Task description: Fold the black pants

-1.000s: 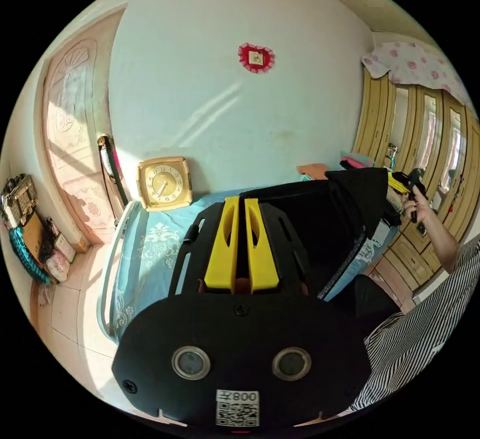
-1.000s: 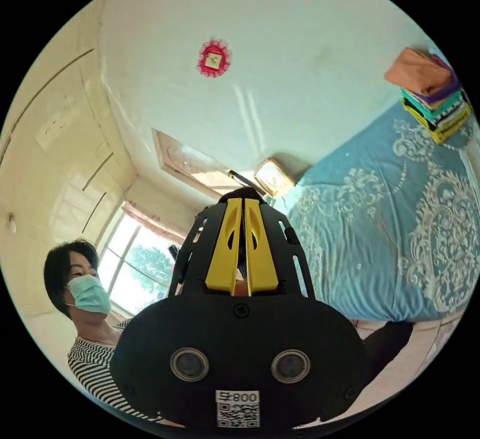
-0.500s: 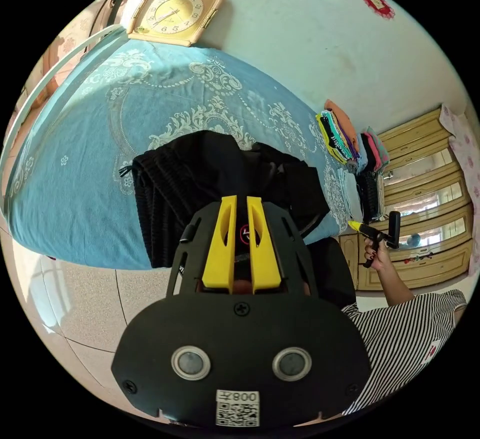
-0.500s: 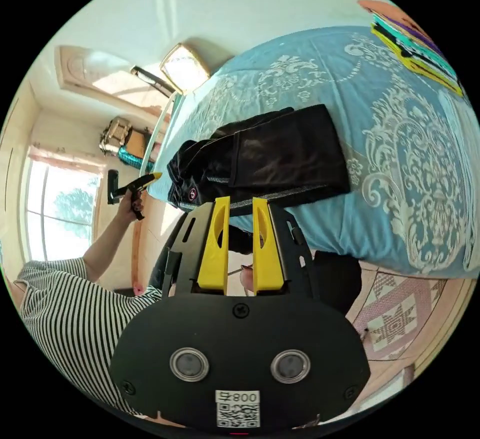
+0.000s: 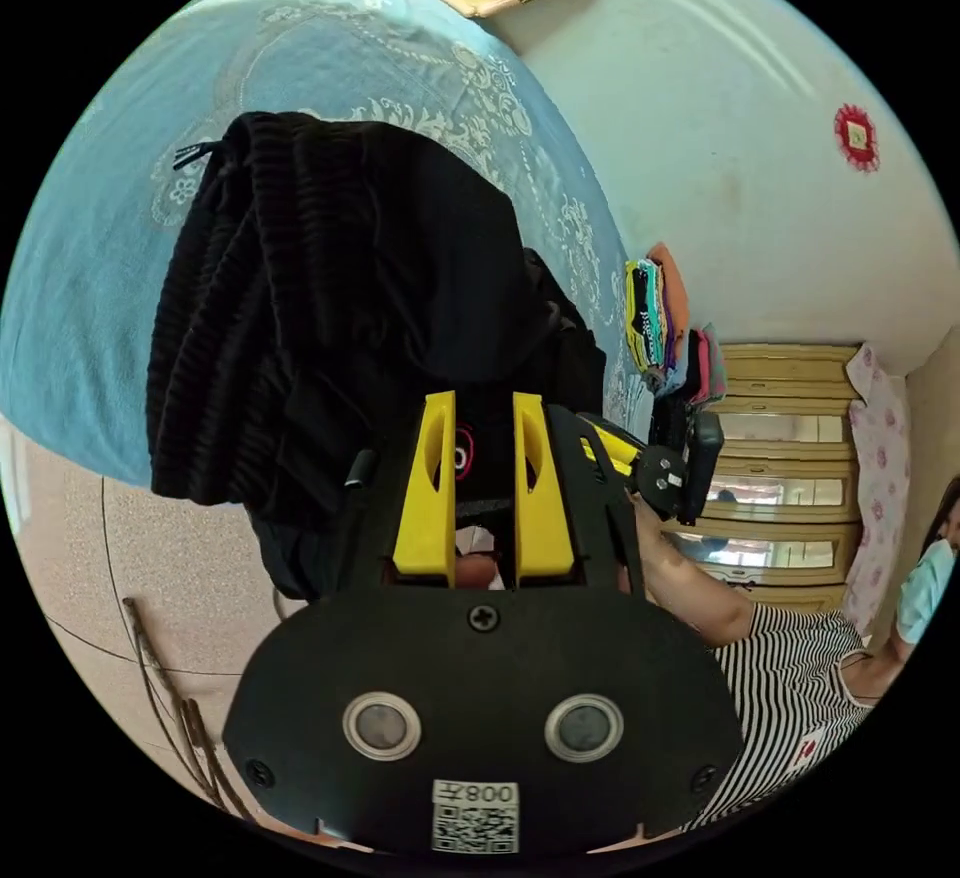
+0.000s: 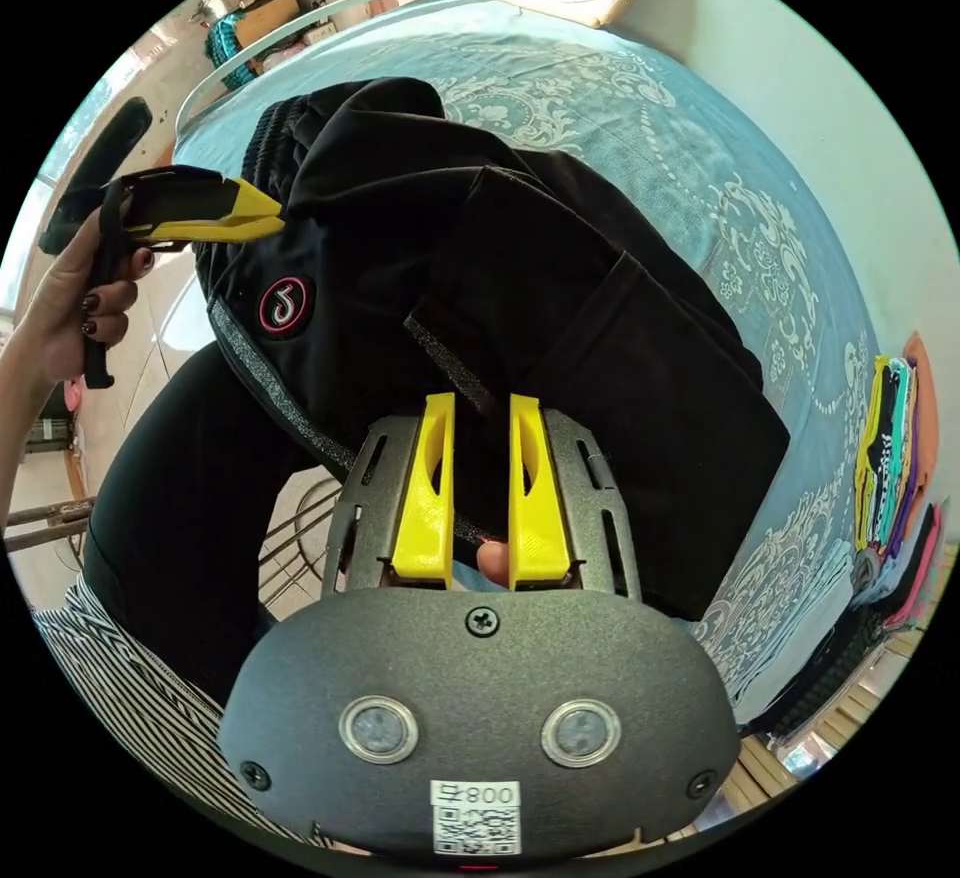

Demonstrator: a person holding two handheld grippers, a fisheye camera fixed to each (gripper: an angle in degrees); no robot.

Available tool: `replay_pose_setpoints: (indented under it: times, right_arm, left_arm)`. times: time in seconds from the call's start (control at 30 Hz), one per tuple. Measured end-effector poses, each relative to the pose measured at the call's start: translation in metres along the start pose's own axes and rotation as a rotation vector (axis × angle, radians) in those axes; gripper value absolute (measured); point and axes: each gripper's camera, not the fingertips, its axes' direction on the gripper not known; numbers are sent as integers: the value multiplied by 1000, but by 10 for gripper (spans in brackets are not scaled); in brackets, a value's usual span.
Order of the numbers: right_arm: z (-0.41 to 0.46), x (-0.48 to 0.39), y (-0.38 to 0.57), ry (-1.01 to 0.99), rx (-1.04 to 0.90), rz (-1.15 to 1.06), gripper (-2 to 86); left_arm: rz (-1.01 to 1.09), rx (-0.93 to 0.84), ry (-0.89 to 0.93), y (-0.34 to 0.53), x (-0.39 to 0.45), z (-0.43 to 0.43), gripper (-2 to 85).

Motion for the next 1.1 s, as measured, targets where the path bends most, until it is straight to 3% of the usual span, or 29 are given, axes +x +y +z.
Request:
replay_pose_setpoints:
  times: [0.13,0.37,0.87,0.97,1.1]
  right_arm:
    - [-18,24,13,-45,2,9,32]
    - [-71,78,49,-189,70,66,14]
    - [-270,275,177,-380,365,264,12]
    - [-328,357,227,-334,454,420,13]
    - [-355,495,325,-376,446,836,21]
  left_arm:
    - [-110,22,131,-21,-30,14,64]
    - [-112,95,188,-28,-52,3,29]
    - [195,98,135,-101,4,-26,17]
    - [291,153,40,-143,41,-44,17]
    - [304,183,-130,-196,62,-43,25]
